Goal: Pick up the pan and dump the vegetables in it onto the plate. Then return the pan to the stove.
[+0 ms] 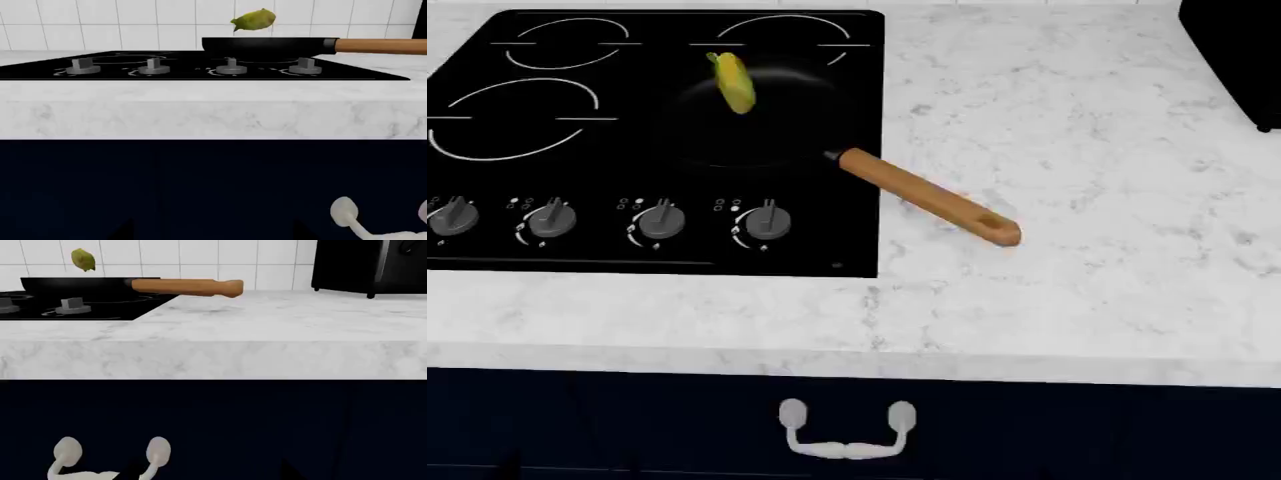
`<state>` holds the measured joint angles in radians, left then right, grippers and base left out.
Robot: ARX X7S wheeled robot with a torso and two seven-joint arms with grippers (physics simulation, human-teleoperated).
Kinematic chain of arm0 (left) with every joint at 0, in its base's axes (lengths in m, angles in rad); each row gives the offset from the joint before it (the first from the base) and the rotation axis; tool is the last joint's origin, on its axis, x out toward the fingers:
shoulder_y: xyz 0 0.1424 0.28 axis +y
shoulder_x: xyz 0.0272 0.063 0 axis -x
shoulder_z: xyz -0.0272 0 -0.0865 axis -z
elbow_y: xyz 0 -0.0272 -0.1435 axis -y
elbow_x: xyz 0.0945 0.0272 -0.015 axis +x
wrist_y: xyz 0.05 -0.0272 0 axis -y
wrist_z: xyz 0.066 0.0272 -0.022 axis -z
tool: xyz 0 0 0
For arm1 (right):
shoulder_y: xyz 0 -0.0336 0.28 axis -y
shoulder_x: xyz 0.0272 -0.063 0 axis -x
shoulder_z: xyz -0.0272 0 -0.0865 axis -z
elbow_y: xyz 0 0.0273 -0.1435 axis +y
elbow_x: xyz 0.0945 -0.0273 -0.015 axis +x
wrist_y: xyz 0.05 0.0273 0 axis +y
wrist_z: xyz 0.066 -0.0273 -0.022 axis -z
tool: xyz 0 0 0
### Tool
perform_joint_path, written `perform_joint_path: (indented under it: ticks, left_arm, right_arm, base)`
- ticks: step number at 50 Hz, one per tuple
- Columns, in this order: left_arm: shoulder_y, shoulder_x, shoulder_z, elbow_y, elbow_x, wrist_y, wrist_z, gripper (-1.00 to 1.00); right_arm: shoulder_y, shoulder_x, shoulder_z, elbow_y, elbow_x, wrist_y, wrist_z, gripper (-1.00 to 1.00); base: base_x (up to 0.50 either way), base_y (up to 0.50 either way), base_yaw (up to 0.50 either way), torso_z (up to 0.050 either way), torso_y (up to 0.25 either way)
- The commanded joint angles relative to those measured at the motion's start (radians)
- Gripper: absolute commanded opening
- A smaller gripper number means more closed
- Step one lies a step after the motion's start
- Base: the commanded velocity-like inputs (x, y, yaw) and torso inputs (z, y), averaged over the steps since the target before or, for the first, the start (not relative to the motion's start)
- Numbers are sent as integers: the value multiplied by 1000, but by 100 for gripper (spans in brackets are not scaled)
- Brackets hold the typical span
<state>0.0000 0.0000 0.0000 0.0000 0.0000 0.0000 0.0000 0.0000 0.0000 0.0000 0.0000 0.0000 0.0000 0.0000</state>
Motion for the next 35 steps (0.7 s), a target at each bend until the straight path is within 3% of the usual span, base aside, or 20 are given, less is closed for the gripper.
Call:
perform_joint_path:
  ticks: [1,15,16,17,26,35]
  left_arm:
    - [0,-10,11,0,-10,0,-11,100]
    - [36,-60,83,48,13,31,-69,100]
    - [165,-220,181,-42,-245,54,-290,100]
    - [-10,-8,12,1,-4,-34,-26,100]
    - [11,-47,69,33,-5,-26,-59,100]
    - [35,-88,74,285,-39,-244,-55,100]
  right_arm:
    - [0,9,-13,0,9,0,13,100]
    - [-13,51,-65,-45,28,29,78,100]
    - [-336,183,0,-364,65,173,384,100]
    - [-9,10,-10,-13,22,4,2,100]
    - [-4,43,-59,-32,50,21,30,100]
    - [-26,88,-80,-197,56,166,32,100]
  base:
    - [0,0,0,0,0]
    - [0,0,0,2,7]
    - [-10,-5,0,0,0]
    - [0,0,0,0,0]
    - [0,0,0,-1,2]
    - [0,0,0,49,65]
